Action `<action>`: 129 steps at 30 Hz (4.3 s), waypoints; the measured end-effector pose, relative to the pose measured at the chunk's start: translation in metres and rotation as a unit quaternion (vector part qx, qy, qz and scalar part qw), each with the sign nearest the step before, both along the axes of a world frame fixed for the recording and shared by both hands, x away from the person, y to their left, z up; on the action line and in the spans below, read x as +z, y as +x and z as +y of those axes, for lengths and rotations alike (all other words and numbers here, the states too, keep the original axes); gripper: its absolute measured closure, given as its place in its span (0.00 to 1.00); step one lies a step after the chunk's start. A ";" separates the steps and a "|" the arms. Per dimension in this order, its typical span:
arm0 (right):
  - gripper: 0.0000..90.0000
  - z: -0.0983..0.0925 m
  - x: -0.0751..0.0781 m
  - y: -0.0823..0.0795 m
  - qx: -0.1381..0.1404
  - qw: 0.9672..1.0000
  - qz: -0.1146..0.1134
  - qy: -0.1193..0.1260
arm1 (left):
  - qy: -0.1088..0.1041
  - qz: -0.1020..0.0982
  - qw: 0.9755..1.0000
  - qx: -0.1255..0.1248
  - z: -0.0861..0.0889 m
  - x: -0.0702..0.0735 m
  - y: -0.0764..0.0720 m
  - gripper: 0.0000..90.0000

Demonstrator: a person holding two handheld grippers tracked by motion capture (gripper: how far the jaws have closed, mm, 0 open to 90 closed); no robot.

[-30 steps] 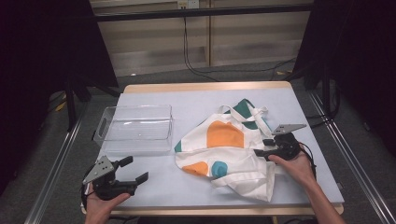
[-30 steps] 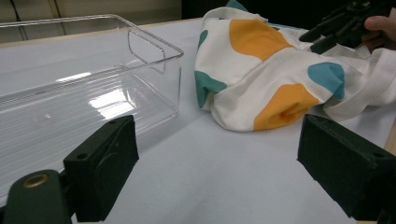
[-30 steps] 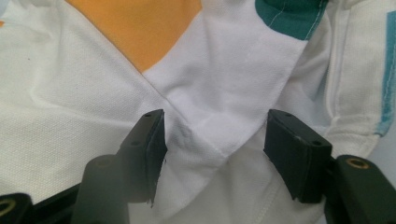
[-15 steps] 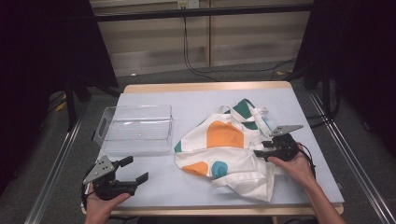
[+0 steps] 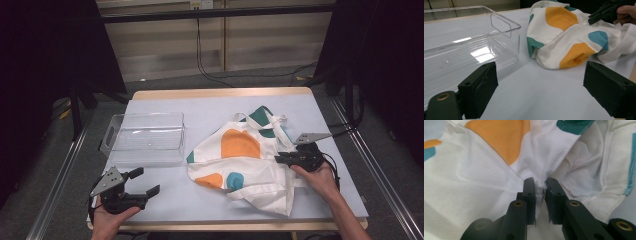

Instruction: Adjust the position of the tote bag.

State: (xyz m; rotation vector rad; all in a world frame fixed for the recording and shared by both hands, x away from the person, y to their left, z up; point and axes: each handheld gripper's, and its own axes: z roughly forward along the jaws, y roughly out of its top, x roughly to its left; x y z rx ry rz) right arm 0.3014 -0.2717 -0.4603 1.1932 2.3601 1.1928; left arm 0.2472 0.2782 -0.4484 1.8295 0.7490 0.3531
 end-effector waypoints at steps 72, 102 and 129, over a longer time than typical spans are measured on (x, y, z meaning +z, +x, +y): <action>0.92 0.038 0.070 0.000 0.104 0.979 -0.075 0.157 | 0.006 -0.005 1.000 0.001 -0.002 0.001 -0.002 0.14; 0.92 0.105 0.077 0.021 0.178 0.971 -0.066 0.148 | 0.000 -0.002 1.000 -0.005 -0.004 0.003 -0.001 0.16; 0.92 0.148 0.086 0.033 0.214 0.963 -0.066 0.150 | -0.010 0.005 1.000 -0.012 -0.009 0.002 0.001 0.24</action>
